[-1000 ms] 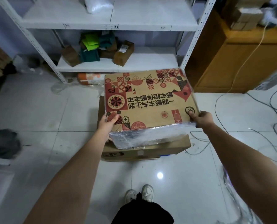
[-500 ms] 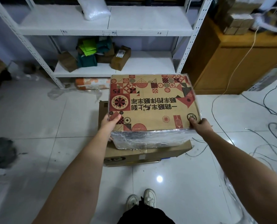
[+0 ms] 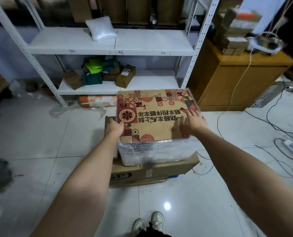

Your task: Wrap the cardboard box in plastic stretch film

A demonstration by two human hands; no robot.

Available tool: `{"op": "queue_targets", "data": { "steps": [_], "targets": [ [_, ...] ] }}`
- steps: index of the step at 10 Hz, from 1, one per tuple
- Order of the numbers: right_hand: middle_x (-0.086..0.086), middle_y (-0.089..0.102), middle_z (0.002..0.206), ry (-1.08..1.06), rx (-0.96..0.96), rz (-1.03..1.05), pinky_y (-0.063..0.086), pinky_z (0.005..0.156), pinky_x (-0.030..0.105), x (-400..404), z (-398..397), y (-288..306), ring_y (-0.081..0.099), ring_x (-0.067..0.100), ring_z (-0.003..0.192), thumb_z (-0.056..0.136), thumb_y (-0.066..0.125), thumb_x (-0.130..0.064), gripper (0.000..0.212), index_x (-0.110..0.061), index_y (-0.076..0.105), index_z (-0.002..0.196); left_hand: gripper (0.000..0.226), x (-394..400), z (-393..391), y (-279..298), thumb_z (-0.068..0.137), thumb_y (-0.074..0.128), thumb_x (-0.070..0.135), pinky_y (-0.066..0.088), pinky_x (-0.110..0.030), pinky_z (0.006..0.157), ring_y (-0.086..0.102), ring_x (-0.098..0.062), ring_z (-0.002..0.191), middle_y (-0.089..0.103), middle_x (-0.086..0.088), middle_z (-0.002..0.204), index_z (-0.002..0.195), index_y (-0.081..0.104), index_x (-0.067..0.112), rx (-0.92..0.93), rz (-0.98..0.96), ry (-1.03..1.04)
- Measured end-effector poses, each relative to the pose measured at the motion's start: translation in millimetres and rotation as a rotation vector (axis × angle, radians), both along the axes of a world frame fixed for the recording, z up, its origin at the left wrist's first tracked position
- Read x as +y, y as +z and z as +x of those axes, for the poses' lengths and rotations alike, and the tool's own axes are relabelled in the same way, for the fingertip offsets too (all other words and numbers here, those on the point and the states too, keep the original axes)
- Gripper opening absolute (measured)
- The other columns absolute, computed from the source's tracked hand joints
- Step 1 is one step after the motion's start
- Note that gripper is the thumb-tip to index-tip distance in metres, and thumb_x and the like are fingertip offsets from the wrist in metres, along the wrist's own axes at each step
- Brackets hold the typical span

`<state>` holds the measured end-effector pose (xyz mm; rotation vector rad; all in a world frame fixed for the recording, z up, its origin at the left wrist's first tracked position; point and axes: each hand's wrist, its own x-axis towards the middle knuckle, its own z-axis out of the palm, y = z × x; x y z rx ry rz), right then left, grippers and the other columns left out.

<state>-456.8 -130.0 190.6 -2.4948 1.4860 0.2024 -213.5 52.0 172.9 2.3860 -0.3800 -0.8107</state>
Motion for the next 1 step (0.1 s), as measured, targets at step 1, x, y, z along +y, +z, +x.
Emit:
{"op": "queue_targets", "data": {
  "steps": [1],
  "targets": [
    [0.002,0.004,0.159,0.083,-0.061,-0.045,0.005,0.117,0.047,4.4,21.9,27.7,0.002,0.023,0.146,0.095,0.032,-0.054,0.069,-0.024,0.002,0.15,0.053,-10.2,1.1,41.3,0.098,0.04,0.038,0.044,-0.044,0.093,0.049,-0.032,0.12,0.047,-0.011,0.137,0.145,0.026,0.02,-0.262,-0.028,-0.217]
  ]
}}
